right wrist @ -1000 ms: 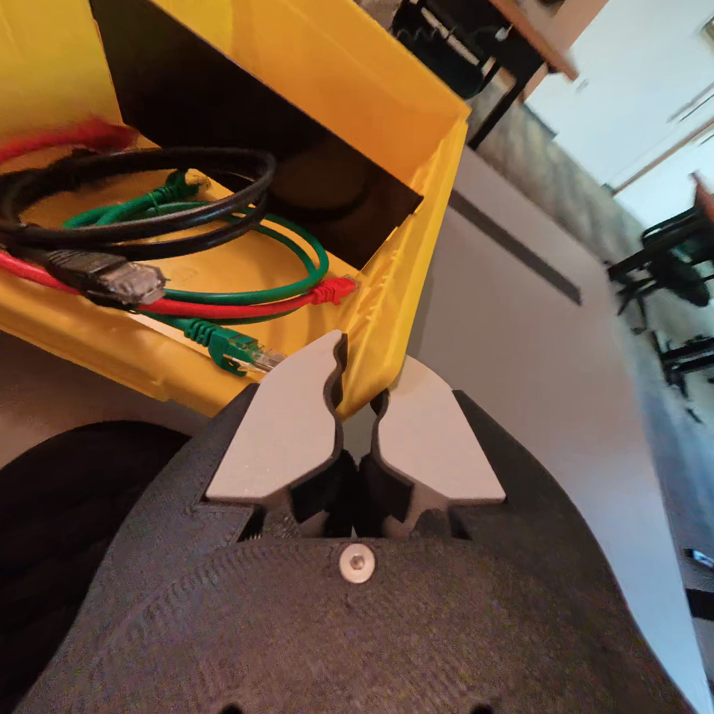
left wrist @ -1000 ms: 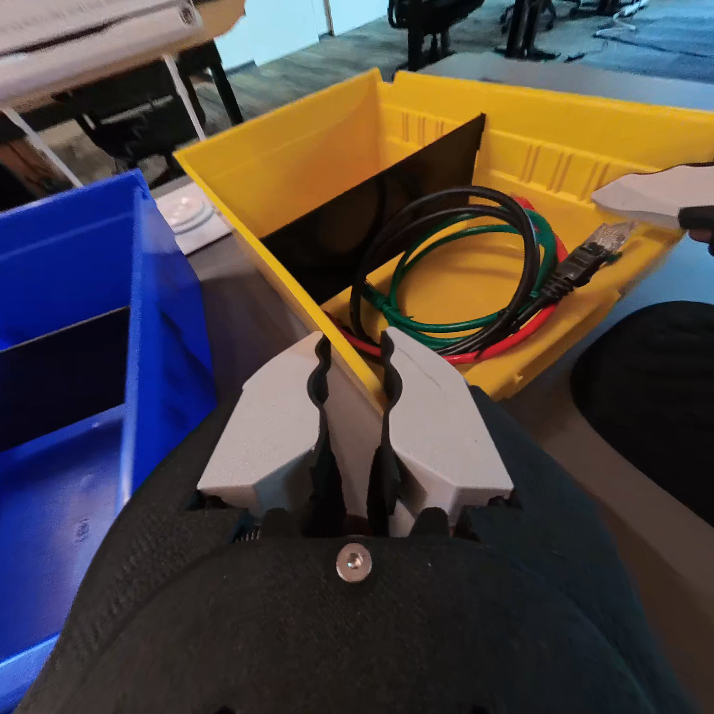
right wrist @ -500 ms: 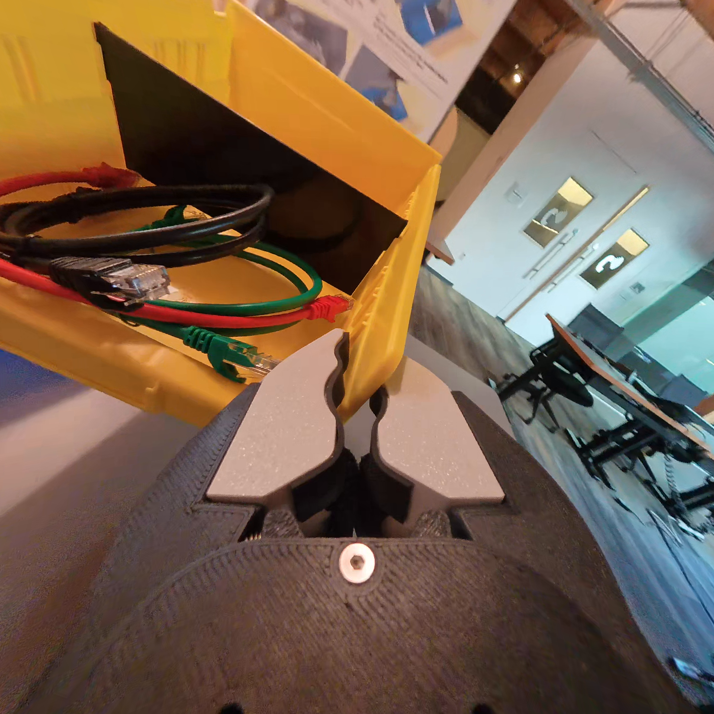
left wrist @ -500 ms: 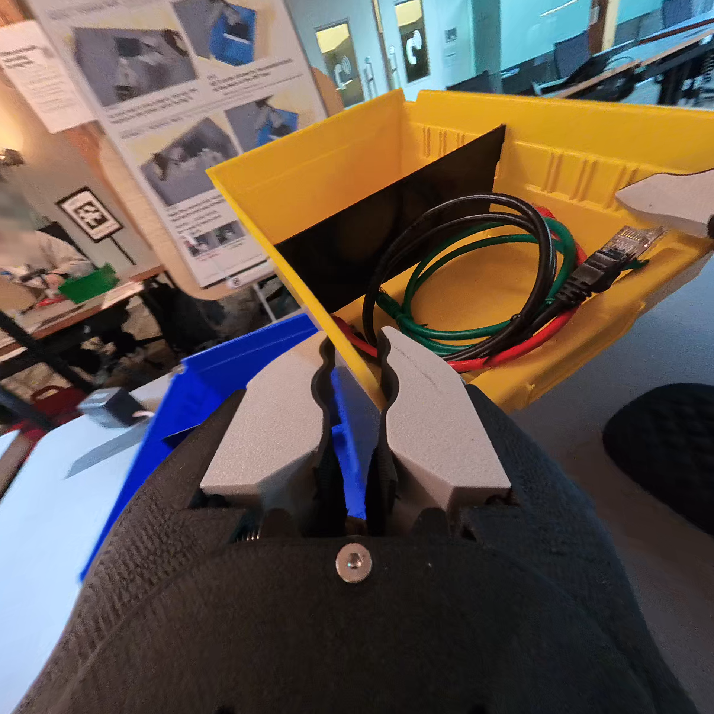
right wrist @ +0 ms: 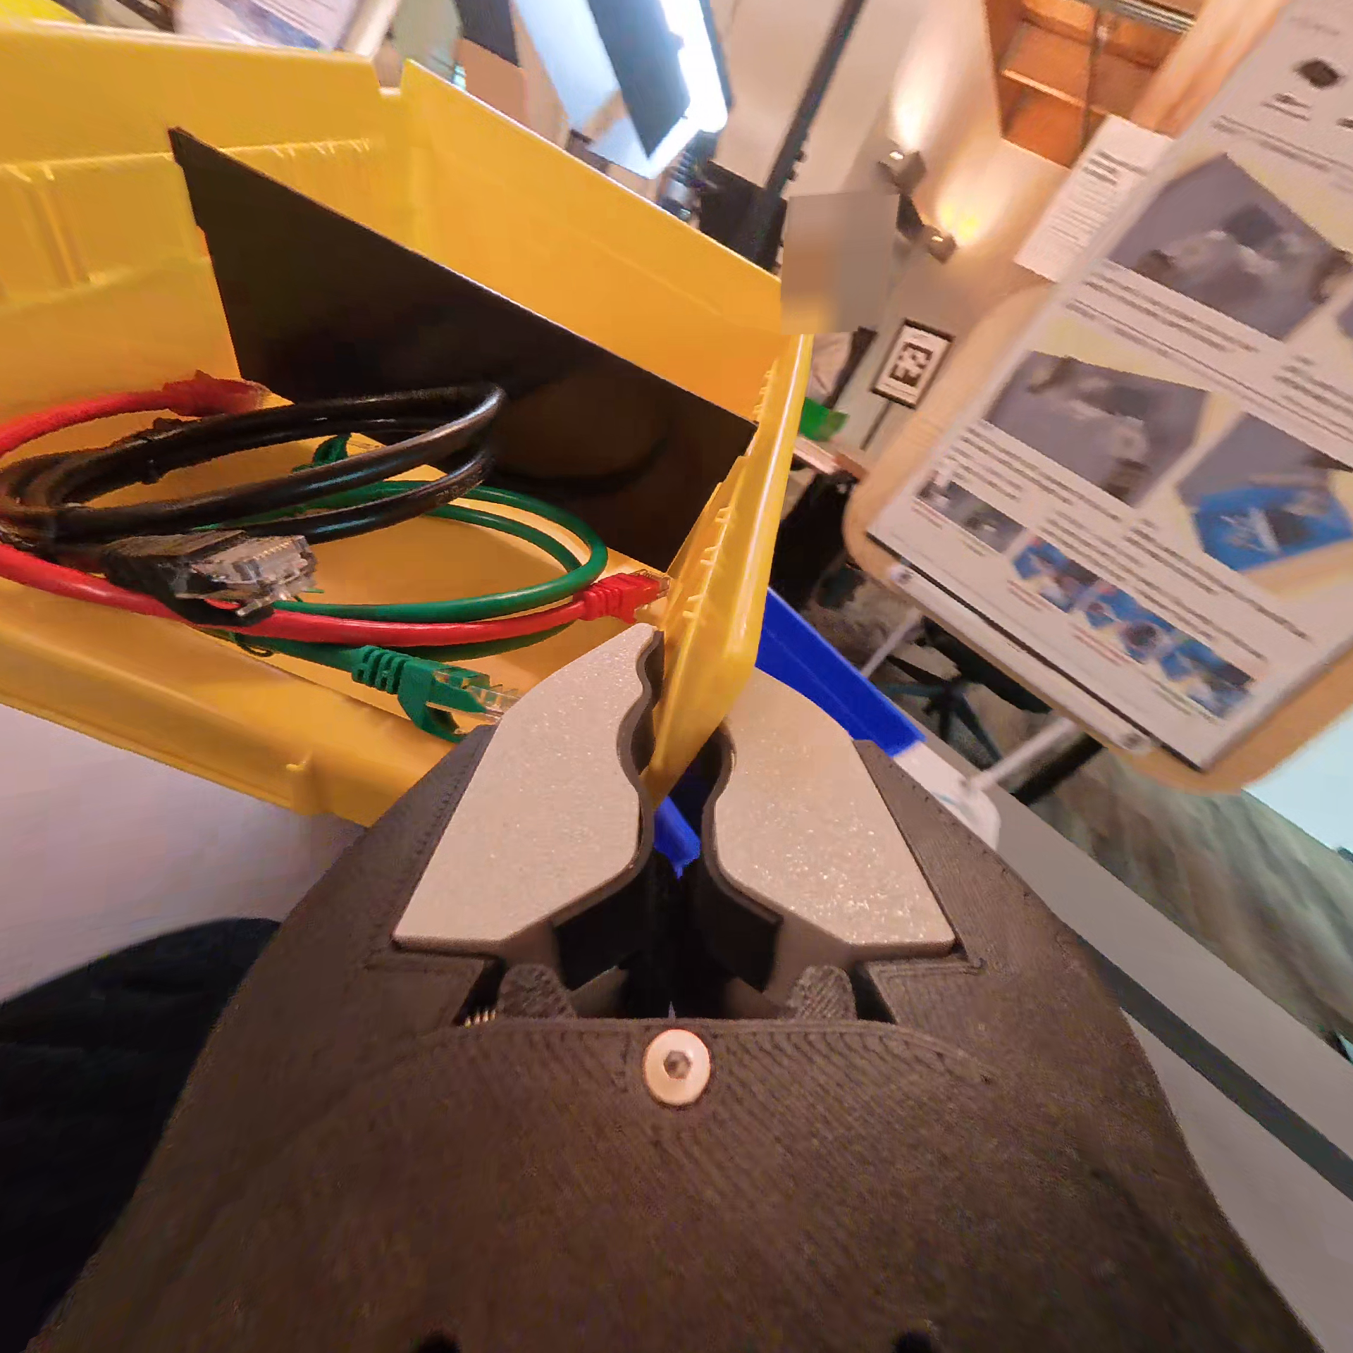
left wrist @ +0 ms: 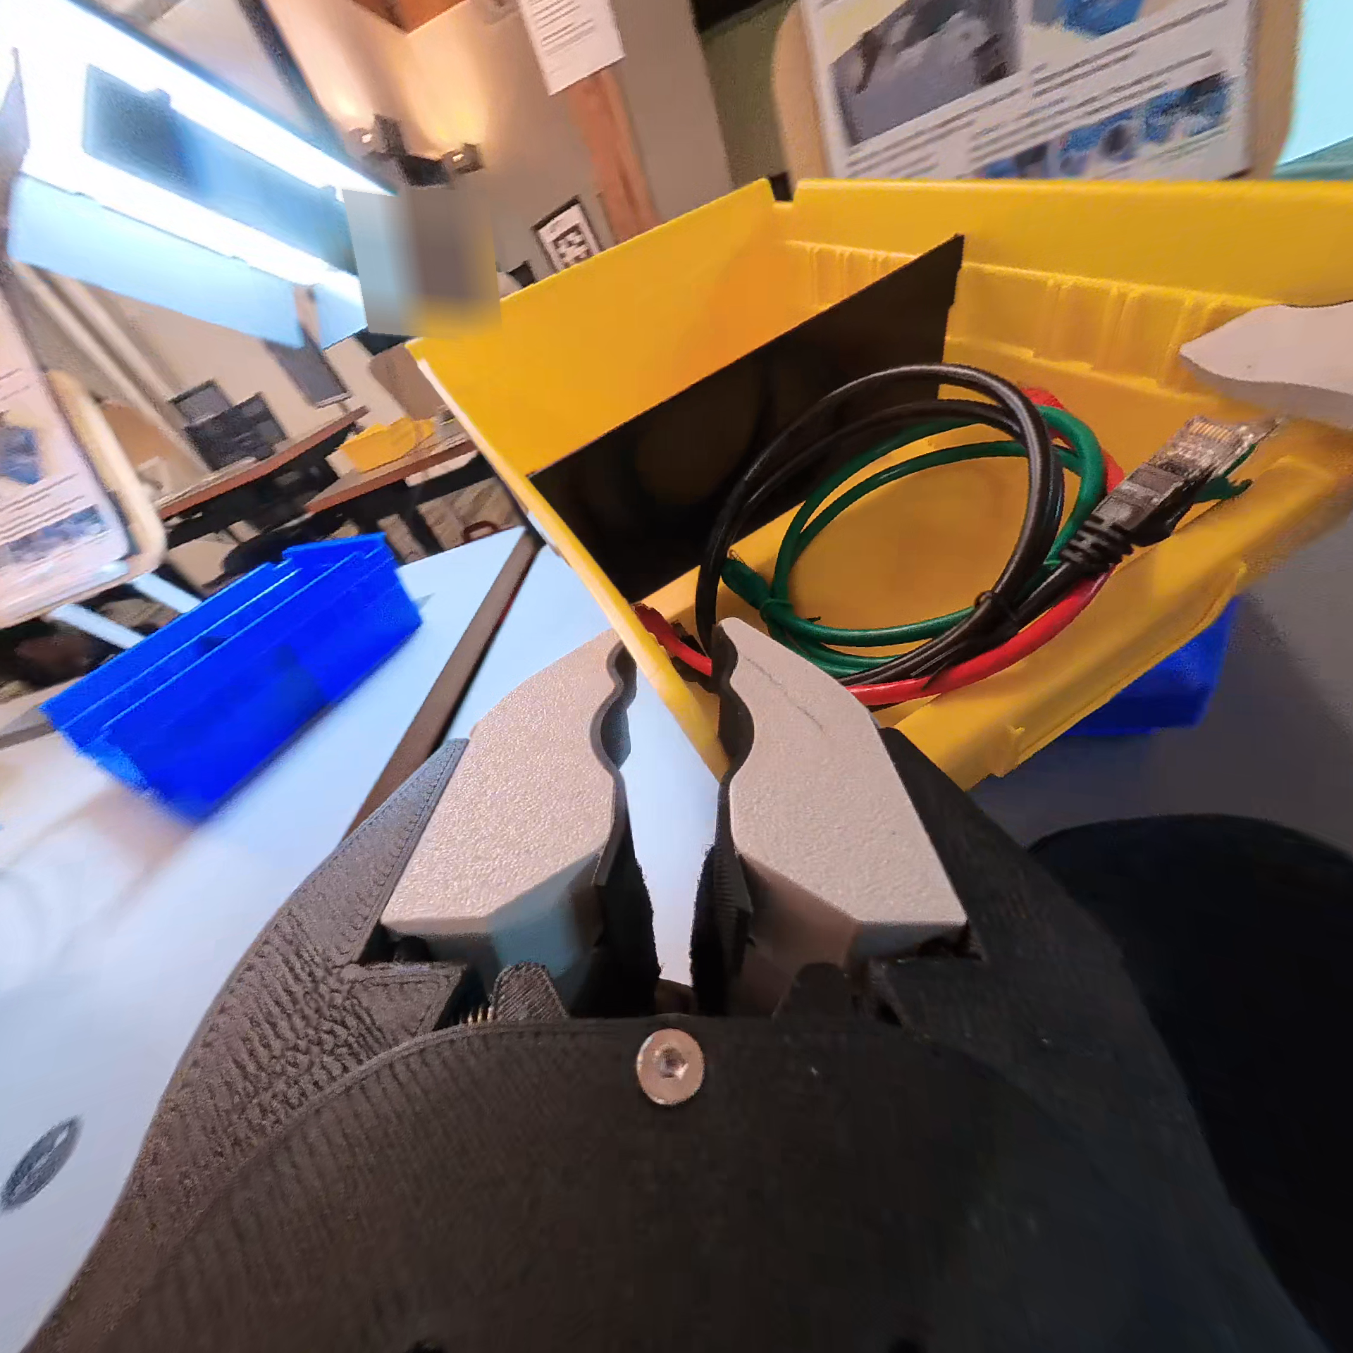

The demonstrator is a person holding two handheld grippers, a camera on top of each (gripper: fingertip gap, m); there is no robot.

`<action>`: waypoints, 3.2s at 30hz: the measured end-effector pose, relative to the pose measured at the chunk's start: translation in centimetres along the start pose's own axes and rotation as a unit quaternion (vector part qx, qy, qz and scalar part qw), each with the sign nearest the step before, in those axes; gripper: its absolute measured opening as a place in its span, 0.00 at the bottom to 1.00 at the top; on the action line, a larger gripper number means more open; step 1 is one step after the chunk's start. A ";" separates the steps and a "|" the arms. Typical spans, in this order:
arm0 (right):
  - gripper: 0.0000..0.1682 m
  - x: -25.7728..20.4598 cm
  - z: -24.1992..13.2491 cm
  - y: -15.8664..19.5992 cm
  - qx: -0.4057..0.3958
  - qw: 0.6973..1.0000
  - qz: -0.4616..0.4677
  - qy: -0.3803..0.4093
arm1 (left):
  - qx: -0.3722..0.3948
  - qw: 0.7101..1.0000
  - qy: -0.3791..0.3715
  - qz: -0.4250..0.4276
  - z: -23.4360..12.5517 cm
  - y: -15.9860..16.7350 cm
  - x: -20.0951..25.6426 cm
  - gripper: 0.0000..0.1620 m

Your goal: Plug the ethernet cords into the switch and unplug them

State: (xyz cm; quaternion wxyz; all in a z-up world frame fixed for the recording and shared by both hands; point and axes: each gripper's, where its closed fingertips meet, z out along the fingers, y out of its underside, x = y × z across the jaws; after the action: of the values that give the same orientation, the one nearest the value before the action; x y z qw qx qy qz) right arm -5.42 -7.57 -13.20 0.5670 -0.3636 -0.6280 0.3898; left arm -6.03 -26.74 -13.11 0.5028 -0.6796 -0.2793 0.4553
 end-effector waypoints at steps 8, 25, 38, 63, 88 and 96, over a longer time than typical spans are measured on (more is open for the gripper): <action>0.04 -8.5 4.2 -0.5 0.012 0.998 -0.012 -0.066 | -0.049 0.996 -0.068 0.007 -2.3 5.7 -5.8 0.11; 0.06 -16.6 6.2 2.9 -0.036 0.985 -0.097 -0.141 | -0.092 0.992 -0.089 -0.011 -4.2 13.6 -8.3 0.11; 0.53 -17.4 6.5 4.7 -0.063 0.977 -0.042 -0.199 | -0.111 0.992 -0.058 0.014 -2.3 14.8 -6.4 0.52; 0.07 6.4 -4.9 17.5 -0.274 0.959 0.066 0.036 | -0.009 0.970 0.228 -0.089 5.3 1.9 17.1 0.52; 0.08 22.7 -18.4 22.2 -0.249 0.945 0.083 0.193 | 0.083 0.948 0.308 0.020 11.3 -8.4 35.0 0.14; 0.08 28.0 -24.8 27.1 -0.276 0.916 0.102 0.274 | 0.113 0.924 0.364 0.034 11.2 -9.9 44.6 0.15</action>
State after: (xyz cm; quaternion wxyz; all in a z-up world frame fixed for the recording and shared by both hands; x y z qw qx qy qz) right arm 17.04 31.25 -24.33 0.5510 -0.6601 -0.4903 0.1420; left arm 3.83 18.75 -19.80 0.6274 -0.7464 0.0000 0.2219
